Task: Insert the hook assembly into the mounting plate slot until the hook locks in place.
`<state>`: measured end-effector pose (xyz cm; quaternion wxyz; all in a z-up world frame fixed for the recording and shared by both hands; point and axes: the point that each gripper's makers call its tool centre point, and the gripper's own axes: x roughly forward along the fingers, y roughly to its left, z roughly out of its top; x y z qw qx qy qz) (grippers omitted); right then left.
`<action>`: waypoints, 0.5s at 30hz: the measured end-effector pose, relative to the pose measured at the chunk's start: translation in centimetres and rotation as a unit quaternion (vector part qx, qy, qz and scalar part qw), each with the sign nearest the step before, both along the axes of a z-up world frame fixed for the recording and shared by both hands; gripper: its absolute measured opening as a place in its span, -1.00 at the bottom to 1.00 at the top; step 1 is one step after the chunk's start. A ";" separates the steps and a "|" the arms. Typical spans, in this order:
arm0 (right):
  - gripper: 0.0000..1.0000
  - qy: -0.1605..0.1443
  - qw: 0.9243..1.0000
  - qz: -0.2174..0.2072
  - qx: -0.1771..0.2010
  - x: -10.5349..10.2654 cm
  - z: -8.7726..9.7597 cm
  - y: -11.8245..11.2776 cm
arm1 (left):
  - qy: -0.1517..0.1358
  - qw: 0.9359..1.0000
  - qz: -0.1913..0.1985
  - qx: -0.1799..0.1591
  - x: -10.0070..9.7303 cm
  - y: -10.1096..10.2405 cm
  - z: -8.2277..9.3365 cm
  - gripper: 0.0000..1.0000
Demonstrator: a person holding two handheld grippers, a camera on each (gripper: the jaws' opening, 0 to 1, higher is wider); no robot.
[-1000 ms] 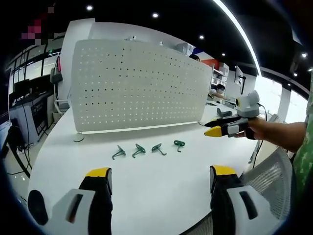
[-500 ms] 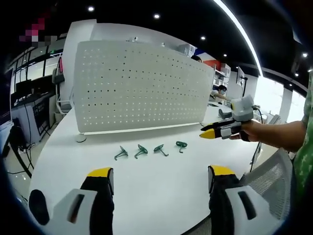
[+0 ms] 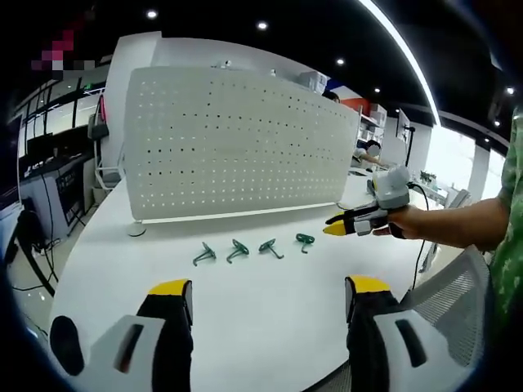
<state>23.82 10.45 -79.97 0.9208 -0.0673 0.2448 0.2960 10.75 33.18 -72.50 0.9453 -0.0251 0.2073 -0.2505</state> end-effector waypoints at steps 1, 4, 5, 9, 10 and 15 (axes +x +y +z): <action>-0.56 0.002 1.000 0.001 -0.001 0.1 -0.3 0.0 | 0.000 1.000 0.000 0.000 0.0 0.0 0.0 0.55; -0.58 0.006 1.000 0.003 -0.003 0.3 -0.7 0.1 | -0.002 1.000 0.001 0.003 0.0 0.0 0.1 0.54; -0.58 0.006 1.000 0.004 -0.003 0.2 -0.8 0.2 | -0.003 1.000 0.002 0.003 0.0 0.1 0.1 0.54; -0.69 0.003 0.999 0.016 -0.030 0.3 -1.7 0.2 | -0.003 1.000 0.003 0.004 0.0 0.1 0.1 0.53; -0.71 0.002 0.999 0.019 -0.032 0.3 -1.9 0.3 | -0.003 1.000 0.002 0.005 0.0 0.1 0.1 0.52; -0.75 0.011 0.999 0.018 -0.042 0.7 -2.9 -0.1 | -0.004 1.000 0.002 0.006 -0.1 0.1 0.1 0.51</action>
